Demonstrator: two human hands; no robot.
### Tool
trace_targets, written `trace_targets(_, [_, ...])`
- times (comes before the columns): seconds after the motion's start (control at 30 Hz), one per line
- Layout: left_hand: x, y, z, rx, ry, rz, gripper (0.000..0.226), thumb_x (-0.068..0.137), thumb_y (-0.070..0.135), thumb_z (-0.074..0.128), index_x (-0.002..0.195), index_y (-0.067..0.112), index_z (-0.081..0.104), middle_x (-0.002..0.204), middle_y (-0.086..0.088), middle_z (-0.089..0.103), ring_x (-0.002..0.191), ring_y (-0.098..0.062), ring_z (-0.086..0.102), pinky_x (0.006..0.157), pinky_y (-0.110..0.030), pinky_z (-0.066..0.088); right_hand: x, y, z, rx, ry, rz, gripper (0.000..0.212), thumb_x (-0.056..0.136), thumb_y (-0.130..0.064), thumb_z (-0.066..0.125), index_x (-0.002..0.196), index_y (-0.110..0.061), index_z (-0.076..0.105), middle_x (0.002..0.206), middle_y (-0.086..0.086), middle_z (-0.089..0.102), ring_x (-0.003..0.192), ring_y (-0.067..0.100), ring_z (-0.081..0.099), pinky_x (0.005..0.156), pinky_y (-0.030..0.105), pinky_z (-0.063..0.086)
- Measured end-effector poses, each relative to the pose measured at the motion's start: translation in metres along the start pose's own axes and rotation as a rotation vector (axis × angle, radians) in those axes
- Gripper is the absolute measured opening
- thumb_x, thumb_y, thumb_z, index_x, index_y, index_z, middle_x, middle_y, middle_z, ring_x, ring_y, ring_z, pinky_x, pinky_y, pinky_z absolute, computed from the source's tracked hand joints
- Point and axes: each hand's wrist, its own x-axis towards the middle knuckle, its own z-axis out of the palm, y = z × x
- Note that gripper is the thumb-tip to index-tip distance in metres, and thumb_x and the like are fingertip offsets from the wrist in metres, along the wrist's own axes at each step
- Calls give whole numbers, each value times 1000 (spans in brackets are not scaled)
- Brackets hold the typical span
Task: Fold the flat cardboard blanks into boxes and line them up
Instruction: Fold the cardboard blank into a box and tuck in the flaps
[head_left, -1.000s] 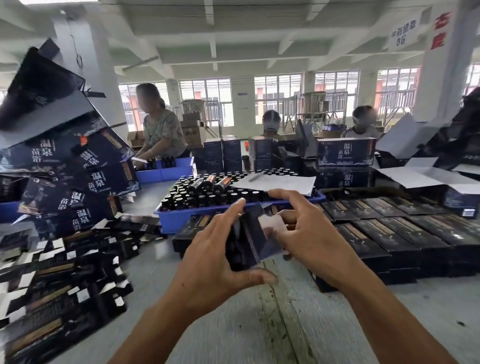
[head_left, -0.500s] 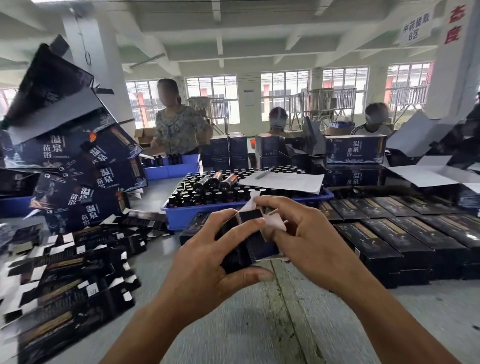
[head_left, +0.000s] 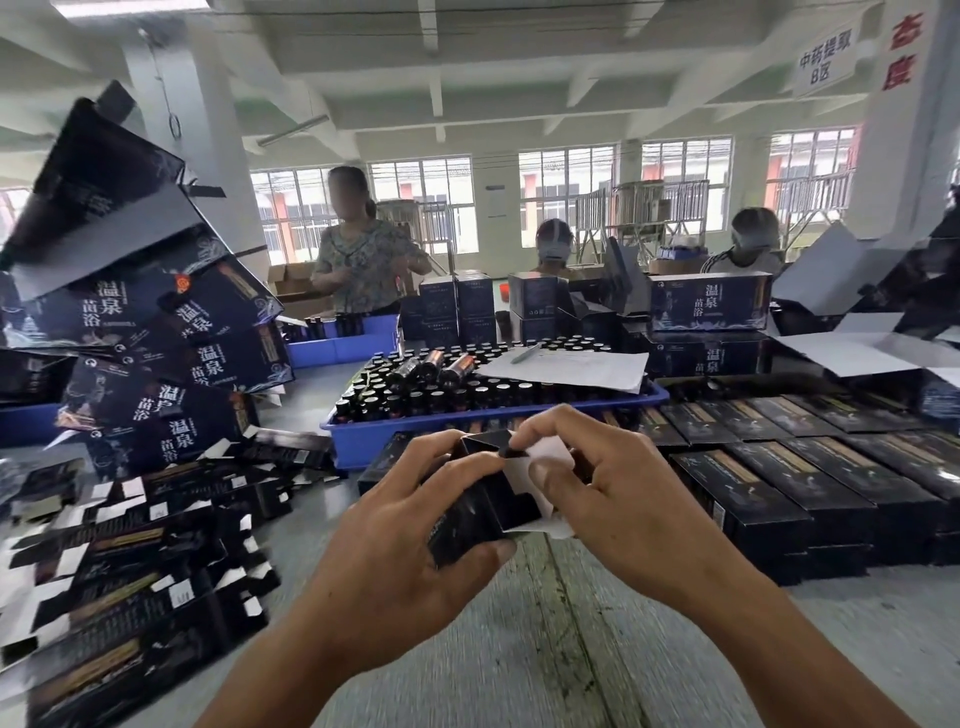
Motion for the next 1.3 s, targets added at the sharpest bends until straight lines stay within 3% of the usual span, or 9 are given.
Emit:
trace_targets(0.17, [-2, 2, 1, 7, 60, -18, 67, 78, 64, 65, 137, 52, 35, 137, 31, 44, 113, 1, 57, 84, -19, 54, 0, -2, -1, -21, 23, 9, 22, 99, -20, 58, 98, -40, 69, 101, -40, 59, 97, -16, 55, 76, -1, 39])
trace_targets(0.3, [-2, 4, 2, 107, 18, 17, 71, 81, 60, 56, 146, 54, 29, 142, 30, 35, 114, 4, 52, 80, -1, 40, 1, -3, -1, -40, 0, 19, 19, 98, -25, 60, 105, -38, 72, 104, -35, 61, 97, -13, 57, 72, 5, 45])
trace_targets(0.37, [-1, 2, 1, 90, 28, 7, 67, 81, 59, 54, 144, 50, 36, 142, 25, 37, 117, -1, 53, 86, -12, 49, 1, -4, -6, -19, -90, 60, 29, 90, -51, 63, 117, -43, 68, 105, -32, 62, 93, -8, 61, 70, 12, 49])
trace_targets(0.47, [-1, -2, -4, -11, 53, -37, 63, 81, 56, 58, 141, 47, 42, 142, 24, 39, 127, -7, 51, 94, -33, 54, -1, -4, -16, 27, -291, 97, 77, 66, -80, 68, 136, -56, 48, 120, -33, 60, 104, -9, 62, 84, 16, 49])
trace_targets(0.6, [0, 0, -6, -80, 72, -31, 60, 83, 47, 65, 141, 39, 51, 141, 18, 44, 126, -15, 54, 93, -39, 54, -1, -9, -16, 87, -185, 96, 47, 81, -44, 77, 122, -56, 59, 95, -22, 70, 83, 10, 70, 70, 22, 59])
trace_targets(0.7, [0, 3, -5, -58, 92, -14, 59, 83, 49, 64, 140, 42, 51, 143, 17, 43, 127, -13, 54, 93, -38, 54, -1, -10, -9, 87, -6, 83, 28, 83, -41, 75, 108, -52, 68, 83, -17, 70, 72, 5, 66, 61, 11, 49])
trace_targets(0.93, [0, 9, -7, 34, 154, 23, 53, 83, 45, 64, 134, 35, 60, 150, 7, 43, 126, -16, 56, 88, -43, 58, -6, -18, 5, 174, 163, 88, 45, 83, -27, 80, 112, -50, 54, 98, -25, 68, 81, -2, 66, 64, 6, 46])
trace_targets(1.1, [0, 13, -7, 95, 176, 22, 54, 86, 50, 61, 137, 35, 55, 151, 2, 44, 121, -22, 60, 84, -45, 59, -10, -21, 11, 123, 176, 61, 26, 86, -22, 77, 97, -42, 64, 91, -29, 67, 75, -4, 65, 63, 5, 45])
trace_targets(1.3, [0, 15, -8, 17, 178, -58, 83, 75, 61, 59, 149, 51, 21, 141, 45, 28, 127, 14, 37, 100, -3, 28, -8, -22, 5, 219, 122, 60, 17, 89, -26, 71, 99, -38, 75, 92, -23, 70, 83, 2, 68, 68, 10, 50])
